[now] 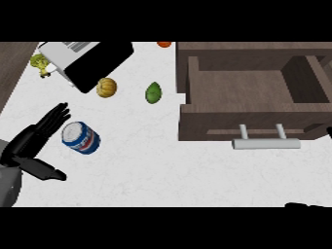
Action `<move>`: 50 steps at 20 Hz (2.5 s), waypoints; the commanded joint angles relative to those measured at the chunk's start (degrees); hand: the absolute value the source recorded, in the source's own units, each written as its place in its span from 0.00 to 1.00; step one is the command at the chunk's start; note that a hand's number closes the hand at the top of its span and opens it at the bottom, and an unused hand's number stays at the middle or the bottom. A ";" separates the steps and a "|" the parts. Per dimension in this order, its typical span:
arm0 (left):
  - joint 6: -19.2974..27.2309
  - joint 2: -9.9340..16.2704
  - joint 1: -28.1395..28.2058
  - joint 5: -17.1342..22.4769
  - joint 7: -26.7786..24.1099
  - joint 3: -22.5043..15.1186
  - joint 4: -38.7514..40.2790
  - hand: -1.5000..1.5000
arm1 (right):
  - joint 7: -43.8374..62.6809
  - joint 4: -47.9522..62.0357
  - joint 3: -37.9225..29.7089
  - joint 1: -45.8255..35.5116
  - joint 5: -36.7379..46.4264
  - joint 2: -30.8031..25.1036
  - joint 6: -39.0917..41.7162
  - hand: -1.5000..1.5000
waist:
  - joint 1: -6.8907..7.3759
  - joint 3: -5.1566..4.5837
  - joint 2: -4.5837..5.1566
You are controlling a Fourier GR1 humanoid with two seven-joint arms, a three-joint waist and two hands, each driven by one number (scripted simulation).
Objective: Pick up the can, place it into the drawer and close the drawer
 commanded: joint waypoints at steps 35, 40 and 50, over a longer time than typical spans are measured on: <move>5.81 -1.49 -16.92 -6.91 -16.08 -2.74 32.54 0.00 | 3.68 -2.28 -0.27 -2.80 -0.52 1.78 -0.67 0.00 | -0.52 -0.06 0.25; 6.89 -3.73 -16.88 -6.99 -14.80 -3.53 30.91 0.00 | -0.21 -3.29 0.44 2.42 0.58 2.65 1.91 0.00 | -0.33 -0.02 0.09; 3.10 -5.40 -18.13 -5.39 -16.12 -3.31 30.83 1.00 | 2.05 -5.62 -4.29 3.87 -6.30 1.08 3.83 0.00 | -0.50 -0.02 0.08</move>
